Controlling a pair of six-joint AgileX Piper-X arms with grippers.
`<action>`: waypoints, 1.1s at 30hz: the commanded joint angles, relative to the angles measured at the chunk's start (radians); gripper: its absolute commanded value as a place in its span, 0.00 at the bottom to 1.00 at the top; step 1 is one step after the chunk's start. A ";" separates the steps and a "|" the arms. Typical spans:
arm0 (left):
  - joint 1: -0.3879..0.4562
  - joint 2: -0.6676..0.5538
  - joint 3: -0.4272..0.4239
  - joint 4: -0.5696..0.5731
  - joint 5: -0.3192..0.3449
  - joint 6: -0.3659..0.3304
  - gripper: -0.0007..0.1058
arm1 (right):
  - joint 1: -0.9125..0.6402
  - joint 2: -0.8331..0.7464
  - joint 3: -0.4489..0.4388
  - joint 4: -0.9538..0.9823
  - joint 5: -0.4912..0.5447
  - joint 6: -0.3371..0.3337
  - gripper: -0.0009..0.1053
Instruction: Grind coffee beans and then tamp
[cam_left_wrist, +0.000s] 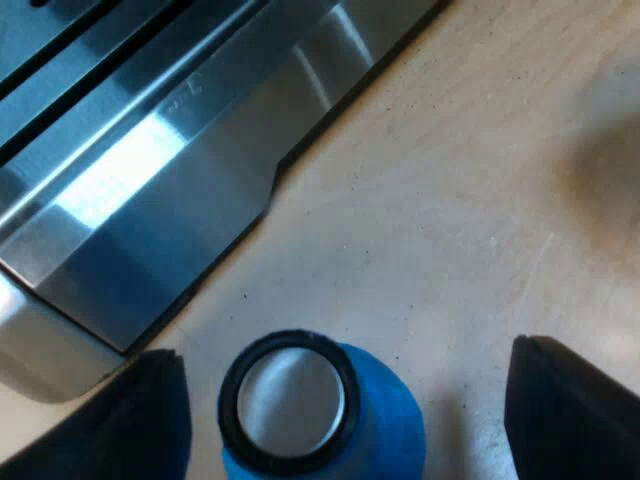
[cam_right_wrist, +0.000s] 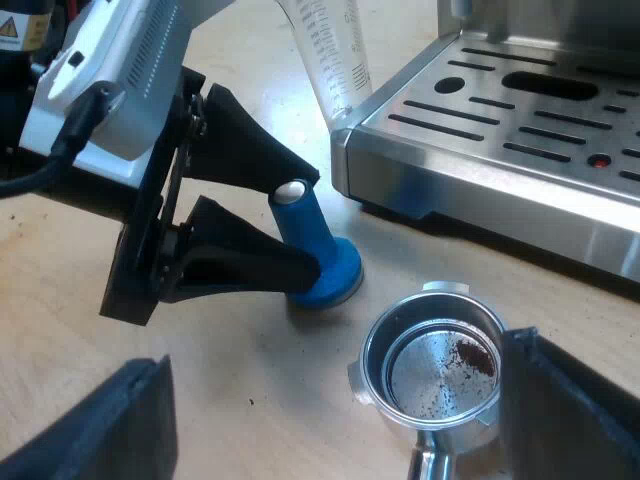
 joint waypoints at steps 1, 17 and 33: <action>-0.001 -0.036 -0.001 0.006 0.002 -0.012 0.64 | -0.005 -0.006 -0.003 0.000 -0.008 -0.007 0.64; -0.001 -0.408 -0.001 0.099 -0.003 -0.012 0.64 | -0.005 -0.006 -0.003 0.104 -0.017 -0.007 0.64; -0.001 -0.773 -0.088 0.500 -0.003 -0.022 0.64 | -0.005 -0.006 -0.186 0.428 -0.099 -0.017 0.64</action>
